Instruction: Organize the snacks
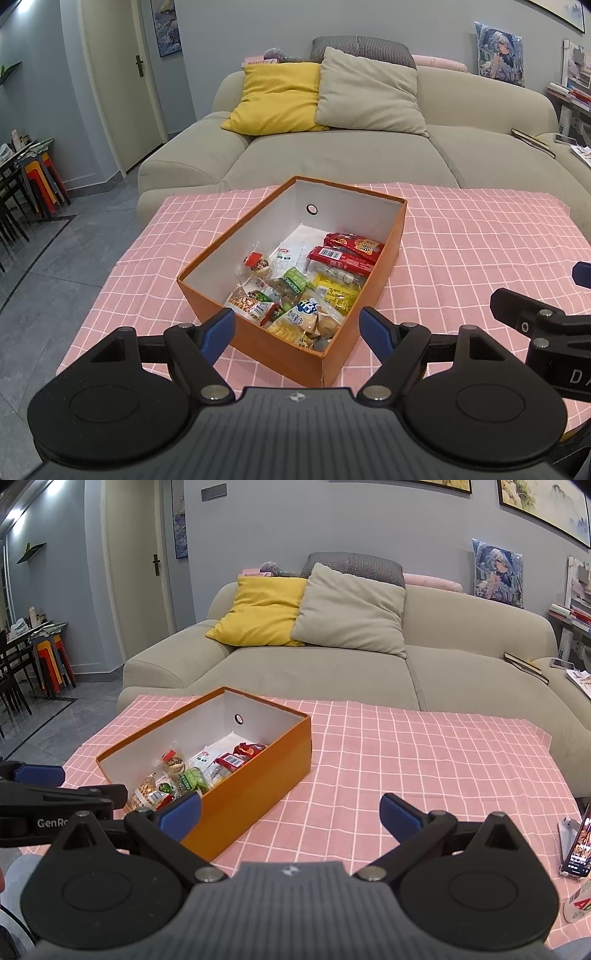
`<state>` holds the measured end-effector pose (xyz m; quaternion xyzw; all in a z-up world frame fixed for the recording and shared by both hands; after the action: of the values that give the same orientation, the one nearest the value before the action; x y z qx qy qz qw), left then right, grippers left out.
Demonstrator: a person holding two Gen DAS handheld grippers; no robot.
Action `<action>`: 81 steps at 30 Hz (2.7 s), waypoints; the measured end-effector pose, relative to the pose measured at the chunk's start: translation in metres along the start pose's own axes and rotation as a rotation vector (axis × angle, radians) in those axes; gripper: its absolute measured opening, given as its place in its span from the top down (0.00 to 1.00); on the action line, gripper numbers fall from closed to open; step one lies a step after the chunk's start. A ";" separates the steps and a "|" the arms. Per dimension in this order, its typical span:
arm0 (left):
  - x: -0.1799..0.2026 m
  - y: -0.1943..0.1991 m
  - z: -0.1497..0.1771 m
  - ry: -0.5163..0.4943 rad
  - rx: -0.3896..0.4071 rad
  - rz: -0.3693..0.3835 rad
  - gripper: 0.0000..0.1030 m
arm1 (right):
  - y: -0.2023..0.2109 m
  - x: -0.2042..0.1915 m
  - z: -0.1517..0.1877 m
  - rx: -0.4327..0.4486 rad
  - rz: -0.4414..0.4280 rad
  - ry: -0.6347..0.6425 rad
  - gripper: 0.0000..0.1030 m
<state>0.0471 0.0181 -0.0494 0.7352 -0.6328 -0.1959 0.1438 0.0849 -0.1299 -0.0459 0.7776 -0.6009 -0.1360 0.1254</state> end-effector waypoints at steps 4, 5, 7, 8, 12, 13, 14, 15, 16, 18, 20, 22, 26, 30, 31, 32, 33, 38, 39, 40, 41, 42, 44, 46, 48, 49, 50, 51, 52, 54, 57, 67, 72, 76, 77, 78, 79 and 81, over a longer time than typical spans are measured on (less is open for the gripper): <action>-0.001 0.000 0.000 0.000 0.000 0.001 0.13 | -0.001 0.001 0.000 -0.004 -0.001 -0.002 0.04; -0.001 0.000 0.000 0.000 0.001 0.001 0.13 | -0.001 0.001 0.000 -0.004 -0.001 -0.002 0.04; 0.000 0.000 -0.001 0.002 0.000 0.002 0.13 | -0.001 0.001 0.000 -0.004 -0.002 -0.003 0.04; 0.000 0.000 -0.001 0.001 0.000 0.001 0.13 | -0.001 0.001 0.000 -0.005 -0.003 -0.003 0.04; 0.000 0.000 -0.001 0.002 0.000 0.000 0.13 | -0.001 0.001 0.000 -0.005 -0.002 -0.002 0.04; 0.000 0.000 -0.001 0.002 0.000 0.000 0.13 | -0.001 0.001 0.000 -0.005 -0.002 -0.003 0.04; 0.000 0.000 -0.001 0.002 0.002 0.001 0.13 | -0.001 0.001 0.000 -0.006 -0.002 -0.003 0.04; 0.000 0.000 -0.001 0.003 0.002 0.001 0.13 | -0.001 0.001 0.000 -0.006 -0.003 -0.003 0.04; 0.000 0.000 -0.001 0.003 0.002 0.001 0.13 | -0.001 0.001 0.000 -0.005 -0.003 -0.003 0.04; 0.000 0.000 -0.002 0.004 0.003 0.000 0.13 | -0.001 0.001 0.000 -0.006 -0.003 -0.003 0.04; 0.000 0.000 -0.002 0.003 0.003 0.001 0.13 | -0.001 0.001 0.000 -0.006 -0.004 -0.003 0.04; 0.000 0.000 -0.002 0.002 0.004 0.001 0.13 | -0.001 0.001 0.000 -0.007 -0.004 -0.002 0.04; 0.000 0.000 -0.002 0.004 0.003 0.001 0.13 | -0.001 0.001 0.000 -0.005 -0.002 -0.002 0.04; 0.000 0.000 -0.002 0.003 0.004 0.002 0.13 | -0.002 0.002 0.000 -0.004 -0.003 -0.002 0.04; 0.000 0.000 -0.002 0.003 0.004 0.002 0.13 | -0.002 0.002 0.000 -0.004 -0.003 -0.002 0.04; 0.000 0.000 -0.002 0.004 0.003 0.001 0.13 | -0.002 0.002 0.000 -0.004 -0.003 -0.002 0.04; 0.000 0.000 -0.002 0.004 0.004 0.001 0.13 | -0.002 0.002 0.000 -0.004 -0.004 -0.002 0.04; -0.001 0.001 -0.004 0.002 0.005 0.000 0.13 | -0.002 0.002 0.000 -0.003 -0.004 -0.002 0.04; -0.001 0.001 -0.004 0.002 0.006 -0.001 0.13 | -0.002 0.002 0.000 -0.003 -0.003 -0.001 0.04; -0.001 0.001 -0.005 0.001 0.007 -0.002 0.13 | -0.002 0.002 0.000 -0.003 -0.003 -0.001 0.04; -0.002 0.001 -0.005 0.000 0.008 -0.002 0.13 | -0.001 0.003 0.000 -0.002 -0.004 -0.001 0.04; -0.002 0.001 -0.006 0.000 0.009 -0.003 0.13 | -0.002 0.002 0.000 -0.002 -0.004 -0.001 0.04; -0.002 0.002 -0.006 -0.001 0.010 -0.002 0.13 | -0.001 0.004 -0.001 -0.002 -0.004 -0.001 0.04; -0.002 0.002 -0.006 -0.002 0.010 -0.002 0.13 | 0.000 0.004 -0.001 -0.001 -0.005 -0.001 0.04; -0.003 0.003 -0.007 -0.003 0.012 -0.003 0.13 | 0.000 0.004 -0.001 0.000 -0.004 0.000 0.04; -0.003 0.003 -0.007 -0.003 0.013 -0.003 0.13 | 0.000 0.004 -0.002 0.000 -0.004 0.001 0.04; -0.004 0.003 -0.007 -0.003 0.014 -0.003 0.13 | 0.000 0.004 -0.003 0.001 -0.005 0.001 0.04; -0.004 0.004 -0.008 -0.003 0.015 -0.002 0.13 | 0.000 0.004 -0.003 0.002 -0.005 0.002 0.04; -0.004 0.004 -0.008 -0.003 0.015 -0.002 0.13 | 0.000 0.005 -0.004 0.002 -0.005 0.003 0.04; -0.005 0.004 -0.008 -0.006 0.015 -0.001 0.13 | 0.000 0.004 -0.004 0.002 -0.005 0.003 0.04; -0.005 0.003 -0.008 -0.008 0.012 0.000 0.13 | 0.000 0.004 -0.003 0.002 -0.005 0.003 0.04; -0.005 0.002 -0.004 0.003 -0.004 0.001 0.13 | 0.001 0.004 -0.003 -0.001 -0.007 0.008 0.04; -0.006 0.001 -0.005 0.006 -0.003 0.000 0.13 | 0.001 0.004 -0.003 0.003 -0.007 0.013 0.04; -0.006 0.002 -0.004 0.011 -0.001 0.005 0.13 | 0.001 0.003 -0.003 0.003 -0.008 0.015 0.04; -0.006 0.002 -0.004 0.011 0.002 0.004 0.13 | 0.001 0.004 -0.003 0.002 -0.009 0.016 0.04; -0.006 0.002 -0.004 0.008 0.004 0.003 0.13 | 0.001 0.004 -0.003 0.002 -0.009 0.017 0.04; -0.005 0.002 -0.004 0.005 0.007 0.003 0.13 | 0.001 0.004 -0.003 0.002 -0.010 0.018 0.04; -0.004 0.003 -0.005 0.007 0.011 0.004 0.13 | 0.001 0.004 -0.003 0.002 -0.009 0.018 0.04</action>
<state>0.0465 0.0218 -0.0435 0.7354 -0.6348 -0.1897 0.1423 0.0863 -0.1339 -0.0429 0.7816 -0.5964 -0.1292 0.1292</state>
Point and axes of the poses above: each gripper's, at about its wrist camera, not at the fingertips, and y roughly against the way its jaws point, x to its right, z to its underside, the point moved 9 cm from there along -y, roughly the way its jaws point, and after that the axes turned 15 degrees about x, right-handed, at the moved point
